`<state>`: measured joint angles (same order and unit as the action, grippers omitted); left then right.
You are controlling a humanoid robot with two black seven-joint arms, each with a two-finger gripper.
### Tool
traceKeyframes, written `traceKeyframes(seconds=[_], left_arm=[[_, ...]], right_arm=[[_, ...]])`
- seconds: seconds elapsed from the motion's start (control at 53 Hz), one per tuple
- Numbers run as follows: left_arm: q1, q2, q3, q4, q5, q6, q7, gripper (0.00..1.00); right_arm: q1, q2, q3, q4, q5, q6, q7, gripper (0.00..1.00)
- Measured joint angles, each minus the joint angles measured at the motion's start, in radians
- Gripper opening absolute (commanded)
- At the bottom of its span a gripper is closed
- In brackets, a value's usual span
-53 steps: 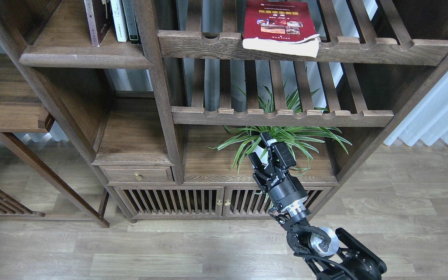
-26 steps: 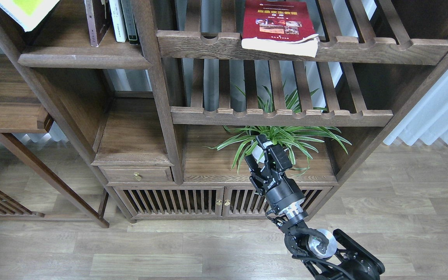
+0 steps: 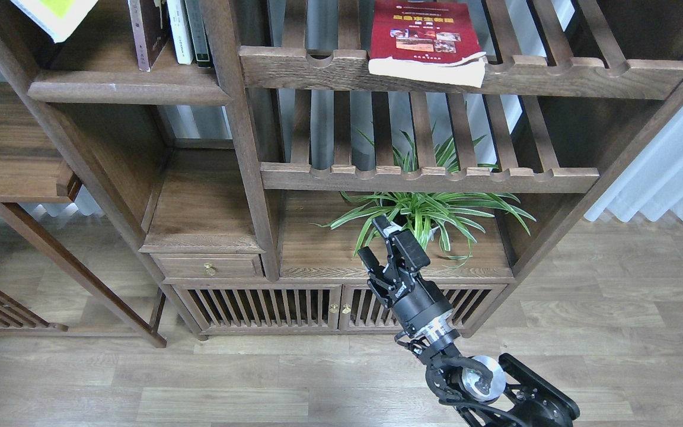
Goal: Organize books on shelf
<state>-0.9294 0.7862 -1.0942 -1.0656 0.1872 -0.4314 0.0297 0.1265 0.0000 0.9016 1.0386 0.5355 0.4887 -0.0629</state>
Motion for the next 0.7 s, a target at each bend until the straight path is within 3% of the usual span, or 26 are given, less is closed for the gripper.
traceKeyframes(seconds=[0.699], left_arm=[[0.000,-0.073,0.002,-0.010,0.116,0.222,-0.027,0.06]], right_arm=[[-0.002,0.000,0.000,0.007,0.001,0.000,0.000,0.97]])
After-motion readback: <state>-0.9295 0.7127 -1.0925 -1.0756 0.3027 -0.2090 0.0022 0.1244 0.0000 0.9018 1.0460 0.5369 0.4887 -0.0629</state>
